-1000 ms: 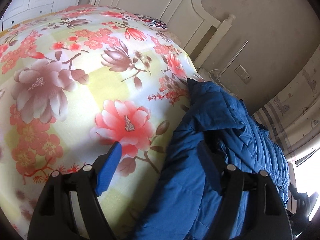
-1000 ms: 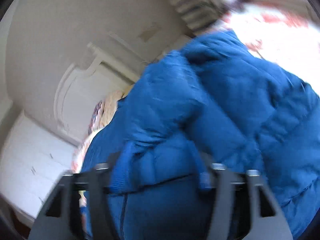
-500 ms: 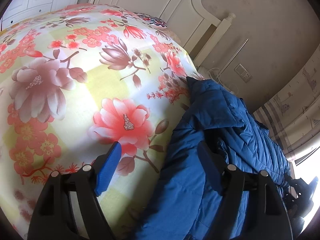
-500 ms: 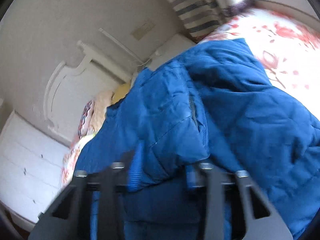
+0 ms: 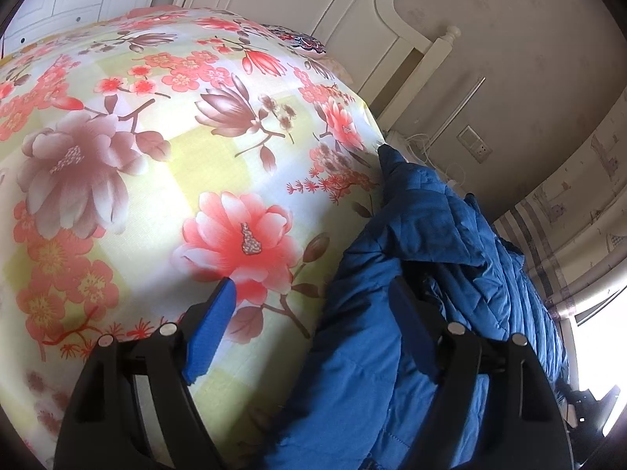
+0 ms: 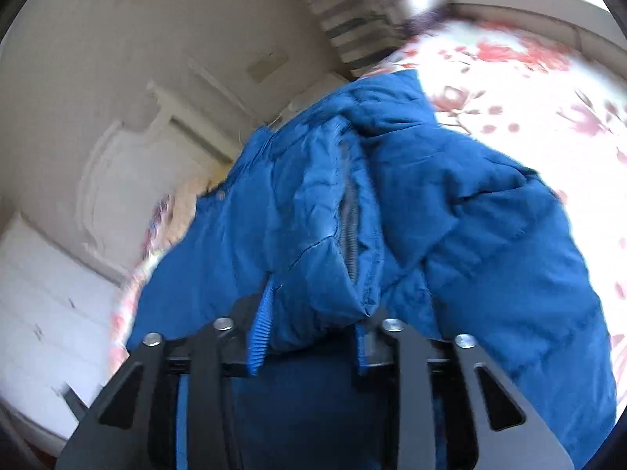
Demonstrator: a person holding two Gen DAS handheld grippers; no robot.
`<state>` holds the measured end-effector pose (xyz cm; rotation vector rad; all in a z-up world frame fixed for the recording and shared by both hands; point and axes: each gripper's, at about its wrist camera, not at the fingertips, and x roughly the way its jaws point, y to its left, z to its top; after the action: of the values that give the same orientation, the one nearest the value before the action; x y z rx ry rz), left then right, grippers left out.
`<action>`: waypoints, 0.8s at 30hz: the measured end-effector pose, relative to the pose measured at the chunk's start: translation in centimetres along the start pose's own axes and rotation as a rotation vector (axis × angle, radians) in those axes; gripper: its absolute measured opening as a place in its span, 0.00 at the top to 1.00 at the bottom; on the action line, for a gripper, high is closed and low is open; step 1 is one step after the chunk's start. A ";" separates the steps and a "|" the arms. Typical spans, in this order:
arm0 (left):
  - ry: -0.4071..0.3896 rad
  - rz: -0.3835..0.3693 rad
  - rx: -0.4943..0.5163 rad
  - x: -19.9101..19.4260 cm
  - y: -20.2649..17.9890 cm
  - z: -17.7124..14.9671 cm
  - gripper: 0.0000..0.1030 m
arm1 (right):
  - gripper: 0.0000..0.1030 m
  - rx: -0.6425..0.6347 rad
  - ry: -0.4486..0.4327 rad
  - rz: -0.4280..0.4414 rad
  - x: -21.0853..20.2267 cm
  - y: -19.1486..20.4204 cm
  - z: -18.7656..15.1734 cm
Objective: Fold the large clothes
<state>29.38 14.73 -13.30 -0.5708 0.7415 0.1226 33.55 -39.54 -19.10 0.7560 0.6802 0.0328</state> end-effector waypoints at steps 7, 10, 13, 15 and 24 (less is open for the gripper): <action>0.002 0.003 0.009 0.1 -0.1 0.0 0.22 | 0.55 -0.432 -0.332 -0.159 -5.5 9.5 0.3; 0.001 0.000 0.004 0.1 -0.1 0.1 0.22 | 0.55 -0.646 -0.227 -0.207 -1.6 12.8 0.1; -0.002 -0.002 -0.001 0.0 0.0 0.1 0.22 | 0.55 -0.676 -0.082 -0.330 2.7 11.0 -0.2; -0.008 -0.001 0.004 -0.2 -0.1 0.0 0.22 | 0.55 -0.666 -0.032 -0.357 4.8 8.4 -0.7; -0.077 -0.198 0.329 -4.3 -12.1 0.7 0.10 | 0.52 -0.684 -0.035 -0.381 5.8 9.0 -1.5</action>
<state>30.31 5.31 -4.62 -0.3204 0.6107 -0.1585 39.11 -30.51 -17.31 -0.0347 0.7115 -0.0919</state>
